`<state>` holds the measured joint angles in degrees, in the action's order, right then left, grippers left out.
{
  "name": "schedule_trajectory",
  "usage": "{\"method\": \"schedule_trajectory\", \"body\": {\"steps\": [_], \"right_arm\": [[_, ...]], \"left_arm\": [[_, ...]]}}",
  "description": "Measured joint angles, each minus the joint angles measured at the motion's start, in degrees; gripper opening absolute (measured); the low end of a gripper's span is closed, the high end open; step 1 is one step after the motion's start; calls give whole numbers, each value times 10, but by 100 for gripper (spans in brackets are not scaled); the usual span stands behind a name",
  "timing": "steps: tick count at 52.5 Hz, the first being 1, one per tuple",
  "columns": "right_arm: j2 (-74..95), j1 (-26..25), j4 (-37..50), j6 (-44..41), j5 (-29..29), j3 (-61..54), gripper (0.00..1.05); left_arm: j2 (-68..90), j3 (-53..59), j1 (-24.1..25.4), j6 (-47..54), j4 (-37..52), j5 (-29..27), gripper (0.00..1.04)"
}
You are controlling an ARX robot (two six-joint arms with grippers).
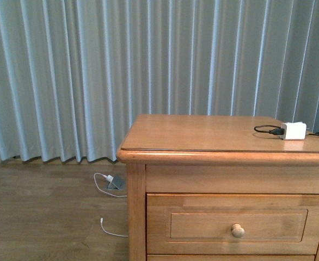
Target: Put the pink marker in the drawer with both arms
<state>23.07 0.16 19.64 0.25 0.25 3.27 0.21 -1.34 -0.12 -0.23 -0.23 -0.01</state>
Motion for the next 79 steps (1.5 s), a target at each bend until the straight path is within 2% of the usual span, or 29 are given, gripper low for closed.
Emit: {"method": "schedule_trajectory", "body": {"steps": [36,42,66,70,79], "right_arm": [[-130,0,-94,0,-1,-30,1],[-208,0,-190,0,-2,-29,1],[-228,0,-196,-1,-2,-29,2],[-228,0,-196,-1,-2,-29,21],[-228,0,-196,-1,-2,-29,50]], "left_arm": [[0,0,0,0,0,0,99],[0,0,0,0,0,-1,99],[0,0,0,0,0,0,99],[0,0,0,0,0,0,99],[0,0,0,0,0,0,99]]}}
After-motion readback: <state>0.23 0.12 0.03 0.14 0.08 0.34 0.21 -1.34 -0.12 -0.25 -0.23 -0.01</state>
